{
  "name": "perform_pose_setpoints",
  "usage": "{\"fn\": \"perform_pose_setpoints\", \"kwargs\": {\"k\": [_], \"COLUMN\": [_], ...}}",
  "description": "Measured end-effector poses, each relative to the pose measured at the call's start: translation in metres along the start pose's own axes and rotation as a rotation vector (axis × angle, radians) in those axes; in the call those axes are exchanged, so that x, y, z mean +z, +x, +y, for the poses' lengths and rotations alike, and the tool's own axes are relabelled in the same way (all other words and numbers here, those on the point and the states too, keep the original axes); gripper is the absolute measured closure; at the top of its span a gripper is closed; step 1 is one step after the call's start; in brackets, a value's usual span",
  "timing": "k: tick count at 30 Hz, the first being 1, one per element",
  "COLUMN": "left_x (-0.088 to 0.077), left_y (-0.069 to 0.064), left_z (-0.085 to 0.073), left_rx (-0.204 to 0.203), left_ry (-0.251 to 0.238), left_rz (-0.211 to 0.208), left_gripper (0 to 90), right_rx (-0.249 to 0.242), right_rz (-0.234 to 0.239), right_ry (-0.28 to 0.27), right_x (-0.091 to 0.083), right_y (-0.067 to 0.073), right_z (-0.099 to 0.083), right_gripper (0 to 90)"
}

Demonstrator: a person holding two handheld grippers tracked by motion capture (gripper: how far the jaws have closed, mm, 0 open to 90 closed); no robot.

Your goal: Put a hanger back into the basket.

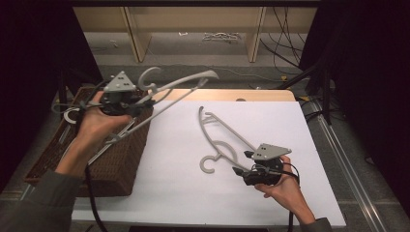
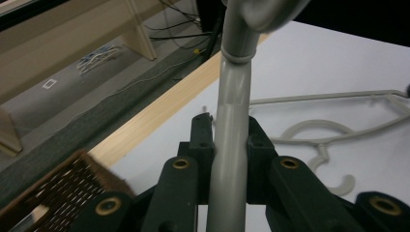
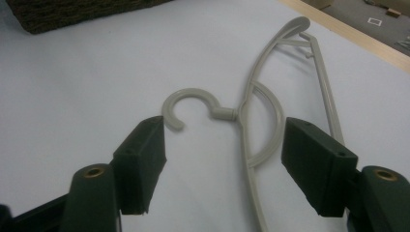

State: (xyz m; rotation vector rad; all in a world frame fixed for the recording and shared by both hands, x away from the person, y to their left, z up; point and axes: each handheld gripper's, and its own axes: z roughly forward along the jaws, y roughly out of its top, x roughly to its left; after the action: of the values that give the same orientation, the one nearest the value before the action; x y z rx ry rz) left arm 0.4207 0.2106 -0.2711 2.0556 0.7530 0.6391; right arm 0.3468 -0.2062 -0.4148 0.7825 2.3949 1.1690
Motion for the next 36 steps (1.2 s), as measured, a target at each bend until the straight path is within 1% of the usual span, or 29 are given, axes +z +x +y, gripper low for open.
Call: {"fn": "perform_pose_setpoints", "kwargs": {"k": [1,2,3,6,7,8,10,11,12,15,16,17,18,19,20,22,26,29,30,32,35,36], "left_x": [-0.003,-0.008,-0.01,-0.021,-0.022,-0.026,-0.031,-0.033,-0.036,-0.041,-0.043,-0.044,-0.046,-0.047,-0.048,-0.05,-0.056,-0.058,-0.058,-0.057,-0.056,-0.054], "left_y": [0.004,0.012,0.016,0.033,0.037,0.043,0.051,0.055,0.06,0.071,0.076,0.079,0.083,0.085,0.088,0.093,0.1,0.101,0.101,0.1,0.099,0.098], "left_z": [-0.003,-0.009,-0.013,-0.029,-0.033,-0.039,-0.048,-0.052,-0.058,-0.071,-0.077,-0.08,-0.087,-0.089,-0.094,-0.103,-0.117,-0.127,-0.129,-0.135,-0.143,-0.146], "left_rx": [-0.01,-0.018,-0.017,-0.048,-0.056,-0.052,-0.069,-0.072,-0.082,-0.088,-0.095,-0.091,-0.105,-0.102,-0.115,-0.12,-0.14,-0.127,-0.114,-0.103,-0.109,-0.109], "left_ry": [0.003,0.004,0.003,-0.005,-0.021,-0.012,-0.024,-0.023,-0.024,-0.017,-0.016,-0.015,-0.008,-0.005,-0.001,-0.001,-0.004,0.008,0.016,0.029,0.025,0.036], "left_rz": [0.015,0.037,0.048,0.085,0.083,0.097,0.126,0.131,0.146,0.168,0.176,0.179,0.201,0.209,0.222,0.226,0.245,0.25,0.248,0.239,0.229,0.22], "left_gripper": [78.7,78.7,78.8,78.7,78.7,78.7,78.7,78.7,78.7,78.7,78.7,78.7,78.7,78.7,78.6,78.7,78.7,78.7,78.7,78.8,78.7,78.7], "right_rx": [0.008,0.01,0.029,0.041,0.054,0.05,0.051,0.052,0.049,0.052,0.042,0.041,0.038,0.04,0.039,0.045,0.042,0.043,0.04,0.04,0.033,0.034], "right_rz": [0.002,-0.005,-0.014,-0.021,-0.02,-0.024,-0.022,-0.02,-0.022,-0.015,-0.017,-0.015,-0.012,-0.012,-0.014,-0.012,-0.017,-0.014,-0.013,-0.009,-0.01,-0.012], "right_ry": [-0.003,-0.009,-0.011,-0.024,-0.02,-0.021,-0.014,-0.013,-0.017,0.006,0.001,0.0,0.0,-0.003,-0.005,-0.002,-0.001,0.003,0.005,0.002,0.007,0.008], "right_x": [0.0,0.0,0.0,0.0,0.0,0.001,0.002,0.002,0.003,0.005,0.005,0.005,0.005,0.005,0.005,0.004,0.005,0.005,0.005,0.005,0.006,0.006], "right_y": [0.0,0.0,0.0,-0.001,-0.001,-0.002,-0.002,-0.002,-0.002,0.0,-0.001,0.0,0.0,0.0,-0.001,-0.001,-0.002,-0.002,-0.002,-0.001,-0.001,-0.001], "right_z": [0.0,0.0,0.0,-0.002,-0.003,-0.004,-0.006,-0.006,-0.007,-0.009,-0.009,-0.009,-0.009,-0.009,-0.009,-0.009,-0.01,-0.01,-0.01,-0.01,-0.011,-0.01], "right_gripper": [29.4,25.9,24.0,23.6,23.2,23.1,23.2,23.3,23.3,22.9,22.8,22.8,22.8,22.8,22.8,22.7,22.7,22.7,22.7,22.5,22.5,22.5]}}
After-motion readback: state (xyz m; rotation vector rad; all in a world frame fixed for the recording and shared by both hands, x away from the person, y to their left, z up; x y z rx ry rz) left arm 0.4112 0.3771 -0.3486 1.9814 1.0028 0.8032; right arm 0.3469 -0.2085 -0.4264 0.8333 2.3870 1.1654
